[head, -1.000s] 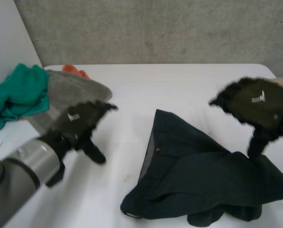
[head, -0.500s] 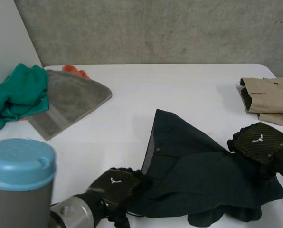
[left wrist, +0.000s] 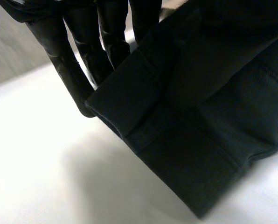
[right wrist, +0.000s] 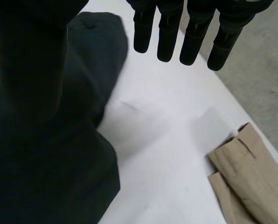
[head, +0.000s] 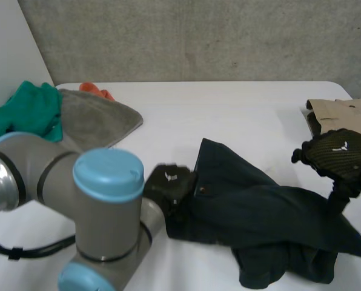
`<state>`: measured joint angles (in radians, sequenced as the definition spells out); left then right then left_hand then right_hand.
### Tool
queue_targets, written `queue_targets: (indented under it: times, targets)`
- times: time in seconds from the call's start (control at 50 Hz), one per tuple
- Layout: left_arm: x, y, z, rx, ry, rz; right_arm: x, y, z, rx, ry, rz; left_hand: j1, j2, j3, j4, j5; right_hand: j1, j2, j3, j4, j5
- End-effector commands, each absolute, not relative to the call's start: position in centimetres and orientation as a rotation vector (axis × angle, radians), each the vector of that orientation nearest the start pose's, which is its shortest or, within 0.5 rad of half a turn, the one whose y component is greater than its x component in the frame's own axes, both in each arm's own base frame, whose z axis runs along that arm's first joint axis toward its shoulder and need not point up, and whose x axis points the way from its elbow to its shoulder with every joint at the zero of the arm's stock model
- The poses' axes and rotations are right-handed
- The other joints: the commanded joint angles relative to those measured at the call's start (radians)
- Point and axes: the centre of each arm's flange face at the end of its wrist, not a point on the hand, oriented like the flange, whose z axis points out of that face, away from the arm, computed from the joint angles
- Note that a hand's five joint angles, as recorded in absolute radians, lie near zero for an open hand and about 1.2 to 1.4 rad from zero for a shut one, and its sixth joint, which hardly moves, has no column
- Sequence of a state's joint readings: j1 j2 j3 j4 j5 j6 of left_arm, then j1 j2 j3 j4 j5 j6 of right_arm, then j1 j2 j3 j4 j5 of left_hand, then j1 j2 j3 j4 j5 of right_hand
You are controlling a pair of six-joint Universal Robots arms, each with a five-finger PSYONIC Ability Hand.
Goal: Fold the laundry.
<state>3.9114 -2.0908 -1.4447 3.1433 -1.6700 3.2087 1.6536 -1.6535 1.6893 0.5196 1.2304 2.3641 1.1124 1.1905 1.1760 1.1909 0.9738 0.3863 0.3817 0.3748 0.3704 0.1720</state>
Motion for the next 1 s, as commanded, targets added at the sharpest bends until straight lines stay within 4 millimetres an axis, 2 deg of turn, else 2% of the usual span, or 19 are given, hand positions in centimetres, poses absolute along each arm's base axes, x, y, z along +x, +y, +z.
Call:
queue_targets:
  times: [0.02,0.14,0.16,0.22,0.26,0.34,0.44,0.5,0.52,0.56,0.58,0.66,0.7,0.8,0.88,0.9,0.94,0.96,1.0]
  targets:
    - [-35.6,-19.8,18.5,1.152,2.498,-1.975,17.8,-18.2,28.1,-1.519,2.382,-1.471,0.284,0.206,0.220,0.205,0.248,0.016,0.020,0.027,0.032,0.055]
    - [-35.7,-19.9,18.0,1.165,2.494,-1.963,17.9,-17.1,25.6,-1.521,2.395,-1.376,0.284,0.206,0.220,0.205,0.248,0.025,0.029,0.036,0.040,0.064]
    - [-35.7,-19.9,17.9,1.166,2.495,-1.960,17.9,-17.2,24.5,-1.520,2.397,-1.375,0.284,0.206,0.220,0.205,0.248,0.027,0.032,0.039,0.043,0.067]
    - [-35.5,-20.1,17.4,1.155,2.502,-1.937,18.0,-17.9,23.7,-1.492,2.391,-1.449,0.284,0.206,0.220,0.205,0.248,-0.034,-0.029,-0.022,-0.018,0.006]
    - [-34.5,-21.5,17.2,1.073,2.497,-1.927,18.2,-19.2,24.1,-1.386,2.380,-1.556,0.284,0.206,0.220,0.205,0.248,-0.192,-0.188,-0.181,-0.176,-0.152]
    - [-31.6,-26.0,18.5,0.833,2.417,-1.991,18.4,-21.4,26.8,-1.140,2.318,-1.738,0.284,0.206,0.220,0.205,0.248,-0.212,-0.207,-0.200,-0.196,-0.172]
    - [-26.8,-32.5,25.9,0.495,2.098,-2.292,18.4,-22.5,30.0,-0.975,2.230,-1.886,0.284,0.206,0.220,0.205,0.248,-0.212,-0.207,-0.200,-0.196,-0.172]
    - [-25.4,-34.4,29.2,0.411,1.923,-2.426,18.5,-22.5,30.9,-0.974,2.197,-1.930,0.284,0.206,0.220,0.205,0.248,-0.212,-0.207,-0.200,-0.196,-0.172]
    - [-25.2,-35.2,31.9,0.383,1.779,-2.561,18.5,-22.6,30.9,-0.975,2.194,-1.934,0.284,0.206,0.220,0.205,0.248,-0.212,-0.207,-0.200,-0.196,-0.172]
    - [-25.5,-35.4,33.4,0.391,1.690,-2.646,18.4,-22.7,31.0,-0.970,2.198,-1.941,0.284,0.206,0.220,0.205,0.248,-0.212,-0.207,-0.200,-0.196,-0.172]
    - [-26.0,-35.5,35.1,0.419,1.579,-2.744,18.4,-22.7,31.1,-0.969,2.195,-1.945,0.284,0.206,0.220,0.205,0.248,-0.212,-0.207,-0.200,-0.196,-0.172]
    - [-27.4,-35.1,37.8,0.517,1.375,-2.930,18.4,-22.6,30.8,-0.970,2.199,-1.929,0.284,0.206,0.220,0.205,0.248,-0.212,-0.207,-0.200,-0.196,-0.172]
    - [-28.2,-34.7,38.3,0.564,1.337,-2.996,18.5,-22.5,30.6,-0.975,2.201,-1.917,0.284,0.206,0.220,0.205,0.248,-0.212,-0.207,-0.200,-0.196,-0.172]
    - [-31.1,-33.4,37.0,0.750,1.429,-3.165,18.6,-22.3,29.9,-0.979,2.212,-1.893,0.284,0.206,0.220,0.205,0.248,-0.212,-0.207,-0.200,-0.196,-0.172]
    - [-35.6,-31.3,32.4,1.064,1.664,-3.206,18.4,-22.5,29.5,-0.972,2.214,-1.901,0.284,0.206,0.220,0.205,0.248,-0.212,-0.207,-0.200,-0.196,-0.172]
    - [-37.6,-29.9,30.5,1.219,1.744,-3.191,18.4,-22.5,29.4,-0.973,2.216,-1.902,0.284,0.206,0.220,0.205,0.248,-0.212,-0.207,-0.200,-0.196,-0.172]
    - [-39.1,-28.6,28.6,1.348,1.812,-3.160,18.4,-22.5,29.2,-0.974,2.215,-1.899,0.284,0.206,0.220,0.205,0.248,-0.212,-0.207,-0.200,-0.196,-0.172]
    - [-40.3,-27.3,26.8,1.466,1.882,-3.119,18.4,-22.6,29.1,-0.971,2.217,-1.903,0.284,0.206,0.220,0.205,0.248,-0.212,-0.207,-0.200,-0.196,-0.172]
    - [-41.2,-26.1,25.1,1.553,1.950,-3.077,18.4,-22.6,28.9,-0.971,2.220,-1.899,0.153,0.075,0.089,0.075,0.117,-0.212,-0.207,-0.200,-0.196,-0.172]
